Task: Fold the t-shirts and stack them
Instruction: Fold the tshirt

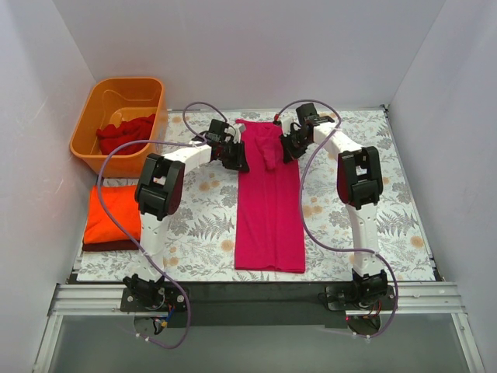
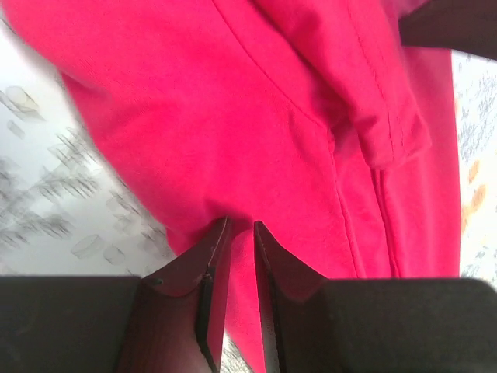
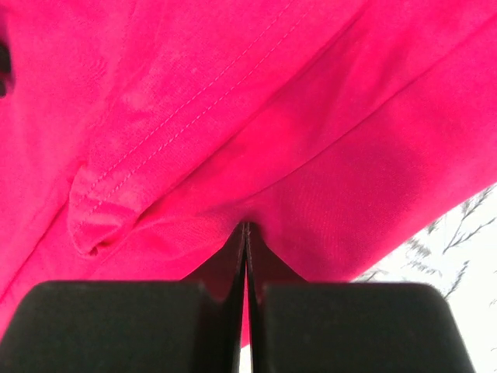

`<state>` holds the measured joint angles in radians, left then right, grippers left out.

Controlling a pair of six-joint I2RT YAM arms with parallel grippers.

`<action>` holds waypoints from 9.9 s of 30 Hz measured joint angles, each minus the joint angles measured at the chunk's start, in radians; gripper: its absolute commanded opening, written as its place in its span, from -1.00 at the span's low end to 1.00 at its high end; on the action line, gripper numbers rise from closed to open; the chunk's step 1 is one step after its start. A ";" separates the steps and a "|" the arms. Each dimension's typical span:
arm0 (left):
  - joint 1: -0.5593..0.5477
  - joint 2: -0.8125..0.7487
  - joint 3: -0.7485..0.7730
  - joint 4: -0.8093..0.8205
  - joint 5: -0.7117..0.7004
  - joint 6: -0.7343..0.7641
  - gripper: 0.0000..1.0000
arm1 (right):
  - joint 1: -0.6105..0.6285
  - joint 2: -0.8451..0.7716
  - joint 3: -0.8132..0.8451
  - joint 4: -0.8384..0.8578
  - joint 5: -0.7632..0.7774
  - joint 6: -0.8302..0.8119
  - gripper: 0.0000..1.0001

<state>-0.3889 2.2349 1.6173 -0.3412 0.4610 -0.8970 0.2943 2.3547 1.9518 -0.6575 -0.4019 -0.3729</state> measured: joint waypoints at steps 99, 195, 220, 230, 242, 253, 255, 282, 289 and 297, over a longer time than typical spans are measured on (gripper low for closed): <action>-0.381 -0.898 -1.192 0.430 0.064 0.960 -0.30 | 0.435 -1.210 -1.445 0.361 -0.040 -0.547 0.02; -0.057 -0.395 -0.497 0.295 0.129 0.932 -1.00 | 0.085 -0.531 -0.618 0.134 -0.146 -0.837 -0.97; -0.016 -0.259 -0.354 0.309 0.064 0.960 -0.75 | 0.046 -0.360 -0.454 0.132 -0.136 -0.861 -0.21; 0.006 -0.288 -0.364 0.314 0.012 0.889 -0.28 | 0.022 -0.397 -0.380 0.144 -0.086 -0.756 -0.23; -0.062 -0.636 -0.609 0.179 0.169 0.835 -0.27 | 0.130 -0.763 -0.766 0.068 -0.129 -0.762 -0.28; -0.139 -0.606 -0.740 0.140 0.147 0.909 -0.18 | 0.194 -0.700 -0.948 0.089 -0.072 -0.779 -0.16; -0.145 -0.589 -0.740 0.143 0.135 0.921 -0.18 | 0.194 -0.686 -0.956 0.104 -0.061 -0.783 -0.15; -0.148 -0.563 -0.786 0.187 0.076 1.006 -0.48 | 0.174 -0.700 -0.940 0.151 -0.031 -0.796 -0.08; -0.148 -0.561 -0.786 0.188 0.076 1.004 -0.38 | 0.174 -0.640 -0.940 0.160 -0.032 -0.817 -0.09; -0.148 -0.558 -0.786 0.193 0.074 1.001 -0.70 | 0.171 -0.653 -0.961 0.192 -0.038 -0.832 0.00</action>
<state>-0.5373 1.6768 0.8310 -0.1482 0.5346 0.1043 0.4648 1.7016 0.9913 -0.4660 -0.4397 -1.2049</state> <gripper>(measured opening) 0.241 0.502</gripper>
